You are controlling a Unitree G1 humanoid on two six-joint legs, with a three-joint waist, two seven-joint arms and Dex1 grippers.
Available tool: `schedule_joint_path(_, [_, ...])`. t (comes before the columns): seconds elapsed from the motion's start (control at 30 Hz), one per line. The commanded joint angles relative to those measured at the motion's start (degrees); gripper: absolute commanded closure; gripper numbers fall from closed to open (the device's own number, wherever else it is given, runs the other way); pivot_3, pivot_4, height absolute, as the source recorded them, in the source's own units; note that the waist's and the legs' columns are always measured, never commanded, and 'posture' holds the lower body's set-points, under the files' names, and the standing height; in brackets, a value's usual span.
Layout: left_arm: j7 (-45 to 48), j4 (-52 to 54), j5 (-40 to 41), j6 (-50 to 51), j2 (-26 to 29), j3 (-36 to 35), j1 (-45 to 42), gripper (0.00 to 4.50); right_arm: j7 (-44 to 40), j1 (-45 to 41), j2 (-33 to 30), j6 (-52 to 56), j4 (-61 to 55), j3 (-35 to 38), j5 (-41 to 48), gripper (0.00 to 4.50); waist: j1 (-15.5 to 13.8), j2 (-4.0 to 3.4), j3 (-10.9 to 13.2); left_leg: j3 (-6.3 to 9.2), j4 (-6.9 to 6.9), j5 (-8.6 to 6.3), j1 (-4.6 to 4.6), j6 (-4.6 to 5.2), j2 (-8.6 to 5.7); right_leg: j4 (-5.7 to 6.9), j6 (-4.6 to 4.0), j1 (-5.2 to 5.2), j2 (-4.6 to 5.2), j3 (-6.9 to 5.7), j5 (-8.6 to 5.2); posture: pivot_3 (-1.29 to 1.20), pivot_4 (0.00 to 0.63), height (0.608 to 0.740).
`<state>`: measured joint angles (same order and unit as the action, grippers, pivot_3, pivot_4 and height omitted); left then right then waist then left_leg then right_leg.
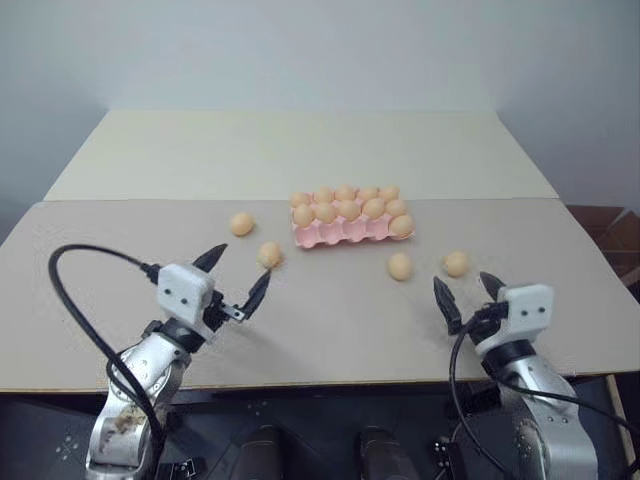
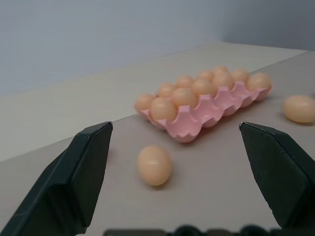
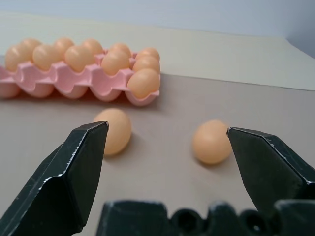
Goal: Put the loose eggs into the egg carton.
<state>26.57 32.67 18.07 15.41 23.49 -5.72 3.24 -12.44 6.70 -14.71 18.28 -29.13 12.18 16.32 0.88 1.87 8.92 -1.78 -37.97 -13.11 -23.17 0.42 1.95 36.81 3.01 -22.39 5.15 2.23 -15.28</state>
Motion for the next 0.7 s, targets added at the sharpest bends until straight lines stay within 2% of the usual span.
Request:
schedule_joint_path(0.03, [5.45,2.72,4.33,2.25,3.60,0.41,-2.26,0.03,4.25,-3.45,-0.58,8.47,-4.52,1.35,1.29,0.00,-0.03,0.00,0.00,0.00,0.00,0.00,0.00,0.00,0.00,0.02,0.00,0.00,0.00,0.00,0.00,0.00,0.150,0.740])
schedule_joint_path(0.17, [10.35,1.34,7.34,3.96,7.52,0.85,-5.91,0.03,9.43,-9.43,-1.34,20.01,-6.28,1.42,0.74,0.00,-0.09,0.00,0.00,0.01,0.02,0.00,-0.04,0.00,0.00,0.01,-0.03,-0.05,0.00,-0.02,-0.02,0.00,0.150,0.740])
schedule_joint_path(0.37, [15.04,-0.54,7.79,3.86,9.97,2.80,-8.41,0.03,12.85,-15.69,-1.88,28.06,-4.64,0.85,-0.82,0.00,-0.08,-0.01,0.00,0.00,0.06,0.00,-0.06,0.01,-0.02,-0.02,-0.02,-0.07,-0.01,-0.02,-0.03,0.00,0.150,0.740])
schedule_joint_path(0.7, [18.85,-3.68,6.98,2.90,10.34,4.72,-11.25,0.03,13.71,-24.90,-3.97,32.88,8.71,0.57,-4.44,0.00,-0.05,-0.01,0.00,-0.17,0.08,0.01,-0.11,0.01,-0.04,0.00,-0.01,-0.15,-0.01,-0.01,-0.03,0.00,0.150,0.740])
